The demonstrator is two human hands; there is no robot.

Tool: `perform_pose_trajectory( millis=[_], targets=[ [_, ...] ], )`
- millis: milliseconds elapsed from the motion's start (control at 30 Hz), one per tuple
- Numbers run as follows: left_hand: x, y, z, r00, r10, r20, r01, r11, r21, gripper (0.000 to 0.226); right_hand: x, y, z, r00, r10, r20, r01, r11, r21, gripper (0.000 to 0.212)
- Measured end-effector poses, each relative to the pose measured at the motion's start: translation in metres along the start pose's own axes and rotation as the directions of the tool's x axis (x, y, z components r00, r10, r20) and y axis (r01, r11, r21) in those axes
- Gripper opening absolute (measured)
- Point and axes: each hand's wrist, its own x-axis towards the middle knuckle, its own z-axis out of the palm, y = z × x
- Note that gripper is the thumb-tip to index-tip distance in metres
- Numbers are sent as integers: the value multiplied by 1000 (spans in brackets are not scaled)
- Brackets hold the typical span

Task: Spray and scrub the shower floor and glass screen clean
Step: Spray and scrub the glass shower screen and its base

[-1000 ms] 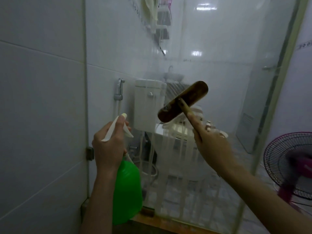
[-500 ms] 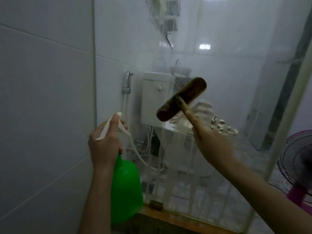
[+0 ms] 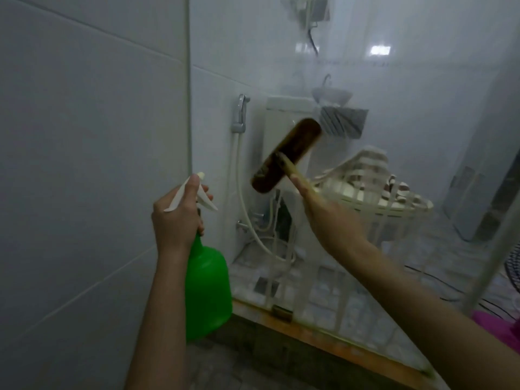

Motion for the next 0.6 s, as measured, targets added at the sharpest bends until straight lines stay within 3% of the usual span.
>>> perform_pose_trajectory(
  millis=[133,267,367,533,600],
  targets=[
    [2,-6,-10,1000,2,-10,-1,999,37,30,62,-41,12,995,-44,95,45,999,-9,76],
    [7,-13,-20,1000,-4,18,4,1000,27,29,-50,2,28,993,51,103,-54,998,28,90],
    [6,-22,-27,998,-37,52,36,999,33,30,-128,24,34,955,168,246,-192,978,76,99],
    [4,-35,-34,994,-71,89,62,993,98,32,-34,-27,47,992,23,121,-35,995,93,86],
    [3,-40,-35,993,-82,90,72,991,111,32,4,-47,47,989,0,146,-9,998,66,83]
  ],
)
